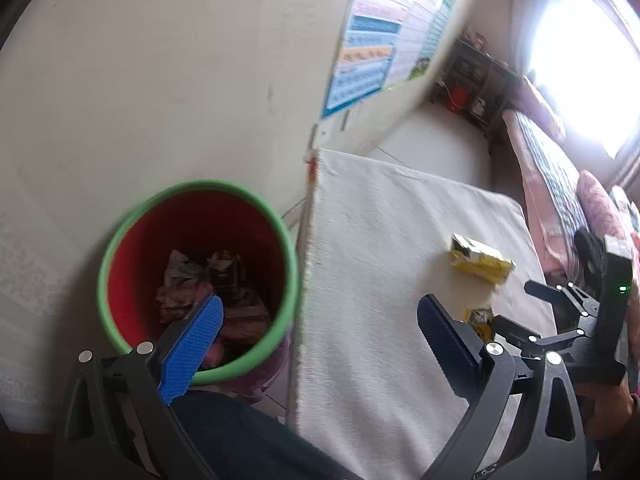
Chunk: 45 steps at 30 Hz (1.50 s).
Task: Collect trash
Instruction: 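Move both tools back over the yellow box and yellow candy wrapper, then grasp the yellow candy wrapper with the right tool while the left tool grasps the yellow box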
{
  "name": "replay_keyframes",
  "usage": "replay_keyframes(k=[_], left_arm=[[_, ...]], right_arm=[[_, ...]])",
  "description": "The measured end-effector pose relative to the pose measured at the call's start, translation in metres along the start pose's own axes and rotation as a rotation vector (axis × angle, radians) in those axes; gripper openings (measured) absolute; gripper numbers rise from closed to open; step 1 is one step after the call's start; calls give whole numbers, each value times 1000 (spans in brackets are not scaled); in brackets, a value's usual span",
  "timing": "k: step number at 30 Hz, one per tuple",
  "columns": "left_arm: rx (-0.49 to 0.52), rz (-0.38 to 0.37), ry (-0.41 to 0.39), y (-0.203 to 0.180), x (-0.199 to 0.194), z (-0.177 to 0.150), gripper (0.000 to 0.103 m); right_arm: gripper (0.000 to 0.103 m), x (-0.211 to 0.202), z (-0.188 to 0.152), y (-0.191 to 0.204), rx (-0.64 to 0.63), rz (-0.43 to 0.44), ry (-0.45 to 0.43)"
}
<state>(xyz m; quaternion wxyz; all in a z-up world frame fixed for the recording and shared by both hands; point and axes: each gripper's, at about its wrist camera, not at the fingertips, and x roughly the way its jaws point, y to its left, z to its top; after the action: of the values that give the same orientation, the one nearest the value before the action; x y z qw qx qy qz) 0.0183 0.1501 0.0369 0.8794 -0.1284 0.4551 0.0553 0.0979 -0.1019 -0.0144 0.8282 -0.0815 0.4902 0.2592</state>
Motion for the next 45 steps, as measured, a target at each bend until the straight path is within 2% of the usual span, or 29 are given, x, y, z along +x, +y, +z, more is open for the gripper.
replay_keyframes(k=[3, 6, 12, 14, 15, 17, 18, 24, 29, 34, 39, 45], left_arm=[[15, -5, 19, -14, 6, 0, 94], [37, -13, 36, -28, 12, 0, 94], [107, -35, 68, -61, 18, 3, 94], [126, -39, 74, -69, 19, 3, 94], [136, -42, 77, -72, 18, 3, 94], [151, -47, 81, -76, 18, 1, 94], [152, -48, 85, -77, 19, 0, 94], [164, -56, 130, -80, 29, -4, 94], [225, -52, 126, -103, 31, 6, 94], [309, -73, 131, -145, 42, 15, 94], [420, -90, 172, -192, 66, 16, 94], [525, -90, 224, -232, 96, 18, 94]], right_arm=[[98, 10, -22, -28, 64, -18, 38], [98, 17, -37, -40, 72, -35, 58], [96, 28, -43, -29, -37, -54, 59], [76, 37, -45, -20, -79, -61, 82], [69, 43, -46, -19, -93, -73, 101], [46, 51, -50, -20, -90, -85, 127], [41, 54, -52, -21, -87, -87, 141], [37, 51, -54, -28, -72, -63, 135], [37, 33, -43, -56, 31, -63, 97], [37, 6, -40, -86, 91, -89, 55], [37, -22, -39, -117, 137, -117, 16], [37, -37, -43, -145, 169, -154, 3]])
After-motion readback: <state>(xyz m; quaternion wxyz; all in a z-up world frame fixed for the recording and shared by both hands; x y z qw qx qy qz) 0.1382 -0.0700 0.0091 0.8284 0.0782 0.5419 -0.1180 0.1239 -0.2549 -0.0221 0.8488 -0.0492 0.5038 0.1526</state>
